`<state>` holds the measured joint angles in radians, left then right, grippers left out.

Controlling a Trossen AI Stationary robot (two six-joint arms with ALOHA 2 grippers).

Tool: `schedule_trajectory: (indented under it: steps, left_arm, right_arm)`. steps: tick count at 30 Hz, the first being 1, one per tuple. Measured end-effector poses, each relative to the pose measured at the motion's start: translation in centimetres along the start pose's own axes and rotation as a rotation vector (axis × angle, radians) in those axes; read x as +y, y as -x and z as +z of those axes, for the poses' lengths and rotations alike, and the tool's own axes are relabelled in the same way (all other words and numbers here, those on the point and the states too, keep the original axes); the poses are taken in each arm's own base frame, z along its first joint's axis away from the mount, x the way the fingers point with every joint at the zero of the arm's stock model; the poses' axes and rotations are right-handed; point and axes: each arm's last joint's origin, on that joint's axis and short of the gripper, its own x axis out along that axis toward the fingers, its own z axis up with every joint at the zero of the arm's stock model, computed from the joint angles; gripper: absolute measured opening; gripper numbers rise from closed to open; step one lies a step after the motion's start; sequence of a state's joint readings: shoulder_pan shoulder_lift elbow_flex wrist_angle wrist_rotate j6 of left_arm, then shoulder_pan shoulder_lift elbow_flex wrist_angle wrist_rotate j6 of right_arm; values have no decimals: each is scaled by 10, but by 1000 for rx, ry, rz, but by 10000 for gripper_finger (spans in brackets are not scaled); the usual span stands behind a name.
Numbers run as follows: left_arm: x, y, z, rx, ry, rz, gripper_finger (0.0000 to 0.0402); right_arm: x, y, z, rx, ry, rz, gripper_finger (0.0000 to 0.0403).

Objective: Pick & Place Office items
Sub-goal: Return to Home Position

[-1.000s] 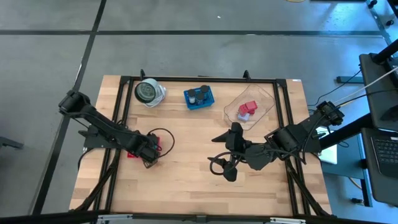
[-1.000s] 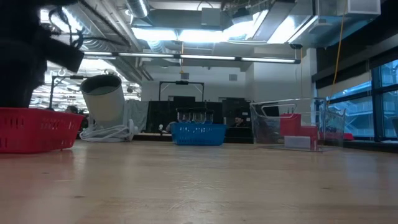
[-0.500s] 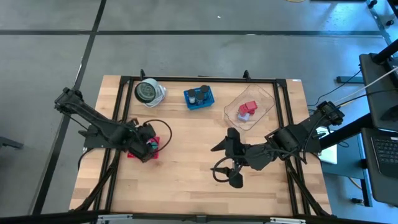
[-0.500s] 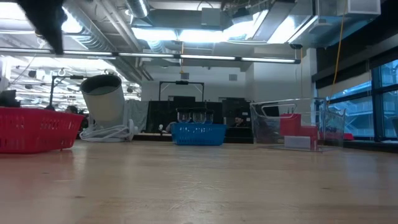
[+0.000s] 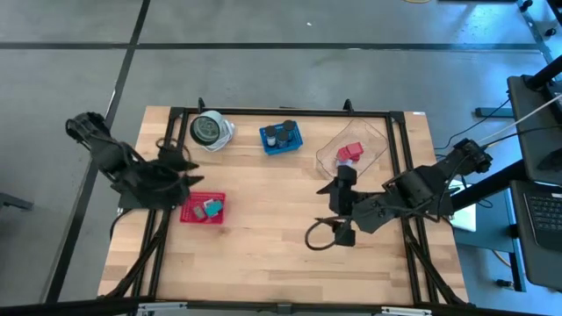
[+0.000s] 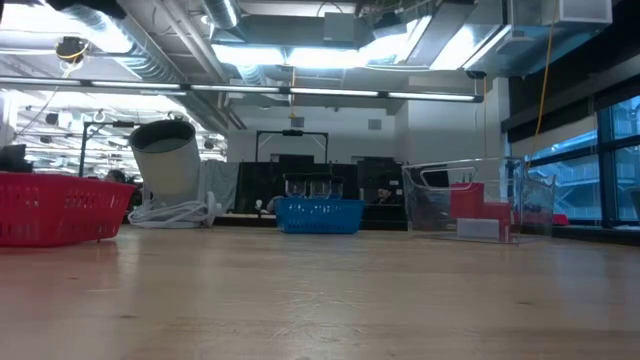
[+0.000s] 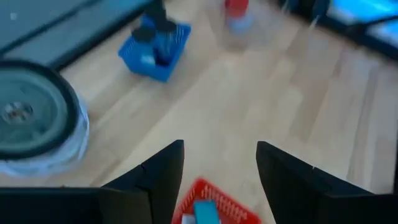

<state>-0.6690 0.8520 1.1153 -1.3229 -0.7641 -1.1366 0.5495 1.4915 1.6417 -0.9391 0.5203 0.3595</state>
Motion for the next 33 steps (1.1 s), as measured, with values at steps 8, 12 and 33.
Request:
schedule_trajectory:
  steps: [8, 12, 33]
  left_arm:
    - [36, 19, 4, -212, -17, 14, 198]
    - [54, 25, 4, -270, -8, 52, 198]
    - [82, -6, -38, -288, 73, 118, 198]
  right_arm:
    - [-16, 14, -12, 75, 107, -139, 319]
    - [-25, 20, -23, 84, 101, -191, 319]
    - [-69, -6, -175, -245, -220, -161, 319]
